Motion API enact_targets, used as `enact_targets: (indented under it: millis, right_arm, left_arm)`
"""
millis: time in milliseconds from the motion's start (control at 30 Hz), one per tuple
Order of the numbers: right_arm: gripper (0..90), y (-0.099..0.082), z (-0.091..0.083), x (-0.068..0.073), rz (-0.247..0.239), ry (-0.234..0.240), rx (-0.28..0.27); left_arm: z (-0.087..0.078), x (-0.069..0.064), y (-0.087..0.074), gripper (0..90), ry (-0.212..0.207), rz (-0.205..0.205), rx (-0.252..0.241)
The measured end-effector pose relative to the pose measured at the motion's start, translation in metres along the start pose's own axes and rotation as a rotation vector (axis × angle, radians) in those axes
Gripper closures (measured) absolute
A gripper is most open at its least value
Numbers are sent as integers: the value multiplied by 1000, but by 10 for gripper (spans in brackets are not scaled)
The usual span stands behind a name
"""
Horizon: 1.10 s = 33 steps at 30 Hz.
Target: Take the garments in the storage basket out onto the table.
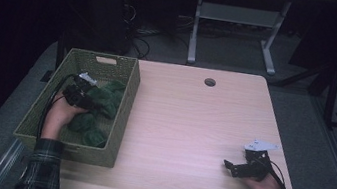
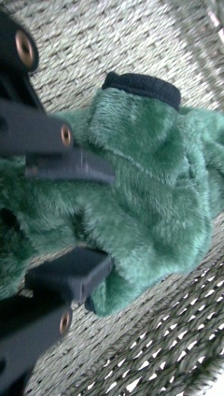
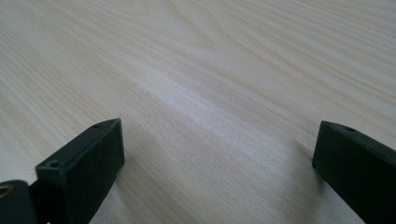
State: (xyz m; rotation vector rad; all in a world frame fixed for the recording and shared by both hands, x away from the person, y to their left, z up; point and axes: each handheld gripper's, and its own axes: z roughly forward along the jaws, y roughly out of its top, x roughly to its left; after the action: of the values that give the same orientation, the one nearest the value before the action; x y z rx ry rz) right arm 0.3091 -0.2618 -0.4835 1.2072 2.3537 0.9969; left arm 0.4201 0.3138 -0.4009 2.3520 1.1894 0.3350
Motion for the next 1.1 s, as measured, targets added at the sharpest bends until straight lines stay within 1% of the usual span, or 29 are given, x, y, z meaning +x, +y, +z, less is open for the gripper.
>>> enact_targets:
  millis: [67,100,133,167,233,267,367,400,433,467,533,667,733,767,833,900,1100]
  right_arm:
    - [19,0,0,0,0,0,0]
    - [20,0,0,0,0,0,0]
    - [20,0,0,0,0,-1,0]
    - [20,0,0,0,0,-1,0]
    - [20,0,0,0,1,-1,0]
    - [20,0,0,0,0,-1,0]
    - [20,0,0,0,1,0,0]
    - [20,0,0,0,1,-1,0]
    - [20,0,0,0,1,-1,1]
    - [20,0,0,0,1,0,1]
    - [20,0,0,0,-1,-1,2]
    - [20,0,-1,0,0,-1,2]
    - [20,0,-1,0,0,-1,2]
    - [20,0,-1,0,2,-1,2]
    - [20,0,-1,0,0,-1,2]
    - [20,0,-1,0,0,-1,2]
    - [20,0,-1,0,2,-1,1]
  left_arm:
    - [-1,0,0,702,-15,-10,11]
    - [-3,0,1,779,-19,-21,13]
    - [-4,1,1,832,-21,-38,8]
    - [-7,2,1,844,-29,-52,8]
    - [-11,3,1,850,-34,-64,-7]
    - [-13,3,1,851,-37,-75,-26]
    - [-23,4,3,852,-48,-88,-66]
    - [-26,3,3,852,-48,-96,-81]
    - [-30,4,4,852,-50,-96,-95]
    - [-34,4,4,852,-51,-111,-113]
    - [-41,4,4,854,-71,-134,-150]
    - [-55,2,5,855,-90,-155,-209]
    - [-64,2,6,855,-89,-162,-233]
    - [-69,1,6,855,-91,-173,-249]
    - [-76,0,6,854,-99,-174,-273]
    - [-83,0,7,855,-126,-177,-310]
    - [-101,-3,14,858,-146,-165,-335]
